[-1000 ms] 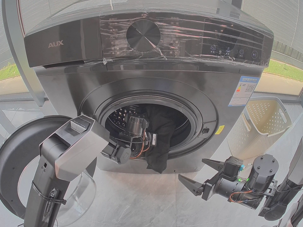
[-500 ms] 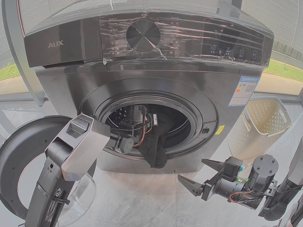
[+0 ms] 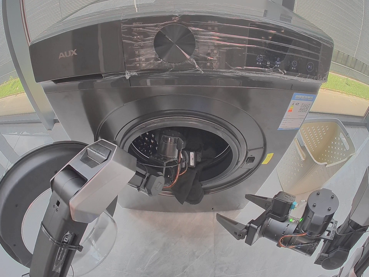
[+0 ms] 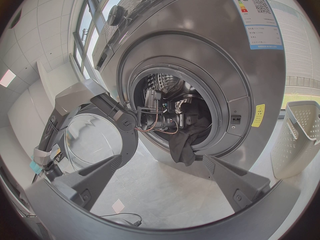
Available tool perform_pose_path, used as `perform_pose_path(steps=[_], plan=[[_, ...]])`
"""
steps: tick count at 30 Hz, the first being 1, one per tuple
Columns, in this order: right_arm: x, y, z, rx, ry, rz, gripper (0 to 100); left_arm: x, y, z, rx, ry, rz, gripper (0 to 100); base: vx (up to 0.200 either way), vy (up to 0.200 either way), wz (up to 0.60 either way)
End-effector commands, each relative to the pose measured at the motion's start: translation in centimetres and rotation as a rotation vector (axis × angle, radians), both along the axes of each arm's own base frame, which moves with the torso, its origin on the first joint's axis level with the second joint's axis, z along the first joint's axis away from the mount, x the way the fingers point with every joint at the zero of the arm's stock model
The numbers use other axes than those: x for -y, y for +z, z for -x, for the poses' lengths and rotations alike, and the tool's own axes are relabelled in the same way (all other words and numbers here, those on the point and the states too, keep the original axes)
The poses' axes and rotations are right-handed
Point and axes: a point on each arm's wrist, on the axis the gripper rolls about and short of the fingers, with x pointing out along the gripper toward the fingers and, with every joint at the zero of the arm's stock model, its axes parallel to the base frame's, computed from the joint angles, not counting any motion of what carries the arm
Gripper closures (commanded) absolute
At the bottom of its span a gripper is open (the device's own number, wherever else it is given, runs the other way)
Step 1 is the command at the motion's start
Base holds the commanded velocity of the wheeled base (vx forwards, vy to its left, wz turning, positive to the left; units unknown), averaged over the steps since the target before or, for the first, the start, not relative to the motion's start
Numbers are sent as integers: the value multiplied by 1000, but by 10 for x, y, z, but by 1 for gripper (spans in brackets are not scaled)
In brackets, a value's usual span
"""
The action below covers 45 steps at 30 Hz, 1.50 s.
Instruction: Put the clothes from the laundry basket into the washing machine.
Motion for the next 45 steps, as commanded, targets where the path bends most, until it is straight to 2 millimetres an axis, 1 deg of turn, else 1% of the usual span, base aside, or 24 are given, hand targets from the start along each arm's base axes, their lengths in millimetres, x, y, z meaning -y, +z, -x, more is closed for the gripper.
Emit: perform_pose_path(steps=[1,4,8,13,15,17,18,22,24,26,33,34,35,36,38,40,42,44,45], plan=[[0,-1,0,-2,2,1,0,8,7,22,-34,-44,-26,0,0,0,0],[0,0,0,-1,2,0,0,11,-2,29,-64,-68,-42,0,0,0,0],[0,0,0,-3,1,0,0,11,-11,32,-84,-75,-56,0,0,0,0],[0,0,1,1,3,-1,0,8,-32,27,-107,-71,-89,0,0,0,0],[0,0,1,1,3,-1,0,8,-34,27,-110,-69,-95,0,0,0,0],[0,1,1,2,3,-2,0,7,-42,26,-121,-70,-108,0,0,0,0],[0,1,1,2,3,-2,0,4,-44,24,-125,-63,-112,100,0,0,0],[0,1,1,2,3,-2,0,3,-46,23,-124,-61,-115,100,0,0,0],[-1,0,1,1,3,-1,0,4,-43,19,-106,-54,-104,100,0,0,0],[-1,0,1,1,3,-1,0,4,-34,13,-74,-43,-85,100,0,0,0],[-1,-1,1,-3,5,2,0,-6,0,-18,61,34,19,100,0,0,0],[-1,-1,1,-3,5,2,0,-6,2,-20,73,39,27,100,0,0,0],[-1,-1,1,-4,6,1,0,-6,11,-27,117,56,51,100,0,0,0],[-2,-1,2,-4,10,1,0,-8,14,-32,141,74,62,100,0,0,0],[-2,-1,2,-4,12,1,0,-10,18,-36,157,87,72,100,0,0,0],[-2,-1,2,-4,10,1,0,-10,18,-36,154,87,73,100,0,0,0],[-2,-1,2,-4,10,1,0,-10,15,-35,144,87,73,100,0,0,0],[-2,-1,2,-4,10,1,0,-10,8,-31,115,86,66,100,0,0,0],[-2,-1,2,-4,10,1,0,-8,7,-30,110,82,66,0,0,0,0]])
